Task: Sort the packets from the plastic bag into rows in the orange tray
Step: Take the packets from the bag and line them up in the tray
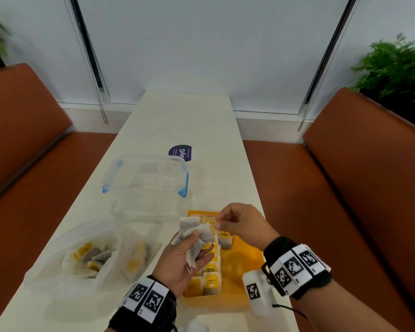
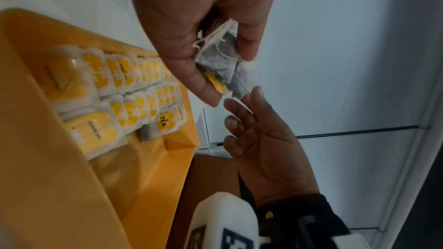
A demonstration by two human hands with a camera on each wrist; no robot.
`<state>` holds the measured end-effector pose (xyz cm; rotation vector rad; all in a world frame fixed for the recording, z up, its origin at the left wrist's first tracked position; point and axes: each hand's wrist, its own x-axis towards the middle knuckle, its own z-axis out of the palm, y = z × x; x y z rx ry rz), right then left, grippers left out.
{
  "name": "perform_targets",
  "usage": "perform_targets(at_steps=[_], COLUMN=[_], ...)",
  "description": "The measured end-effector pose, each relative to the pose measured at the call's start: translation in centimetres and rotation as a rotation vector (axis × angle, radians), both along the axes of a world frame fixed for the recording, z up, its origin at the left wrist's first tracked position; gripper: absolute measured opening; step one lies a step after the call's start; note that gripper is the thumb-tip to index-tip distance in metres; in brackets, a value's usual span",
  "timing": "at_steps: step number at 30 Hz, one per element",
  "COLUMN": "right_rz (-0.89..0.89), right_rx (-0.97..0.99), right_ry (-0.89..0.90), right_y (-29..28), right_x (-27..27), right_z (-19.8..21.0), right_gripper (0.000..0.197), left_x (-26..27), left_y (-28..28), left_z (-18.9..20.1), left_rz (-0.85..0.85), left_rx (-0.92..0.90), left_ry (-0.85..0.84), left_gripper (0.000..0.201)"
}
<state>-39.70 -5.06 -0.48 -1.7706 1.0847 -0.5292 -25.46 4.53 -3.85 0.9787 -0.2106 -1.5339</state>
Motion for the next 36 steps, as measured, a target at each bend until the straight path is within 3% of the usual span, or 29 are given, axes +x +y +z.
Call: perform_targets(at_steps=[4, 9, 13, 17, 20, 28, 31, 34, 36], right_rz=[0.172, 0.131, 0.076, 0.09, 0.11, -0.051, -0.119, -0.034, 0.081], right_rx=[-0.029, 0.024, 0.016, 0.021, 0.004, -0.294, -0.558, -0.861, -0.936], right_ry=[0.108, -0.052, -0.058, -0.028, -0.055, -0.111, -0.181, -0.044, 0.045], right_y=[1.6, 2.3, 2.7, 3.2, 3.7, 4.2, 4.4, 4.8, 5.1], right_x=[0.4, 0.4, 0.0, -0.3, 0.0, 0.3, 0.1, -0.1, -0.2], right_z=[-0.8, -1.5, -0.9, 0.2, 0.4, -0.2, -0.6, -1.2, -1.7], right_gripper=[0.033, 0.032, 0.033, 0.028, 0.036, 0.017, 0.006, 0.01, 0.008], left_x=[-0.6, -0.6, -0.1, -0.3, -0.6, -0.5, -0.3, -0.5, -0.6], left_y=[-0.2, 0.0, 0.1, 0.1, 0.1, -0.2, -0.2, -0.1, -0.1], left_z=[0.2, 0.0, -0.3, -0.2, 0.0, 0.3, 0.1, 0.2, 0.2], left_rz=[-0.019, -0.019, -0.003, -0.006, -0.021, 0.0, 0.015, 0.017, 0.028], left_rx=[-0.005, -0.023, -0.01, -0.044, -0.093, -0.039, -0.013, -0.032, -0.043], left_ry=[0.012, 0.027, 0.031, -0.008, -0.041, 0.044, 0.091, 0.15, 0.156], left_gripper=[0.016, 0.018, 0.027, 0.018, 0.02, 0.02, 0.02, 0.018, 0.016])
